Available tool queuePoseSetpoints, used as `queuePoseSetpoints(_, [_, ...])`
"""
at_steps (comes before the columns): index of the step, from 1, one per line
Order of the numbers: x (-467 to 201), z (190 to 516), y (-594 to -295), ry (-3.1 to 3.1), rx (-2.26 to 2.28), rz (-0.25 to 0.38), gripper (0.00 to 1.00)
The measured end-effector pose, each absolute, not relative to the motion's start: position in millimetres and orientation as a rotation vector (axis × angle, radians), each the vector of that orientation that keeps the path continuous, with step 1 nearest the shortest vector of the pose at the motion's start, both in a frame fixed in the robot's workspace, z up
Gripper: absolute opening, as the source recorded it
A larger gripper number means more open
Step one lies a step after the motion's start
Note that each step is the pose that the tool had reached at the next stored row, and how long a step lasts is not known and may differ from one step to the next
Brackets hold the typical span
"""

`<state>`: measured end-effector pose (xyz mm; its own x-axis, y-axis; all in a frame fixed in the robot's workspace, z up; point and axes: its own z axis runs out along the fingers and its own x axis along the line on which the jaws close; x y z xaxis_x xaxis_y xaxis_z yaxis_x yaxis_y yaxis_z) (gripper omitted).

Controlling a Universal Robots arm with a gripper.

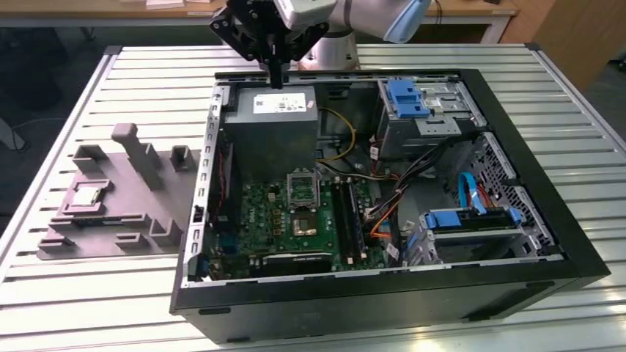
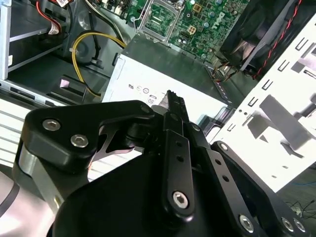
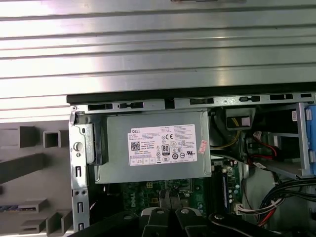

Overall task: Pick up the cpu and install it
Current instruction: 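Reach for the cpu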

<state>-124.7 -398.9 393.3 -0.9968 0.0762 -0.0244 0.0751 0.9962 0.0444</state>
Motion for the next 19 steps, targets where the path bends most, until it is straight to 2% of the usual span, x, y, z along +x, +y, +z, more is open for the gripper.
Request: queuePoseSetpoints(19, [-129.2, 393.3, -398.9, 3.113, 0.118, 0.068, 0.11])
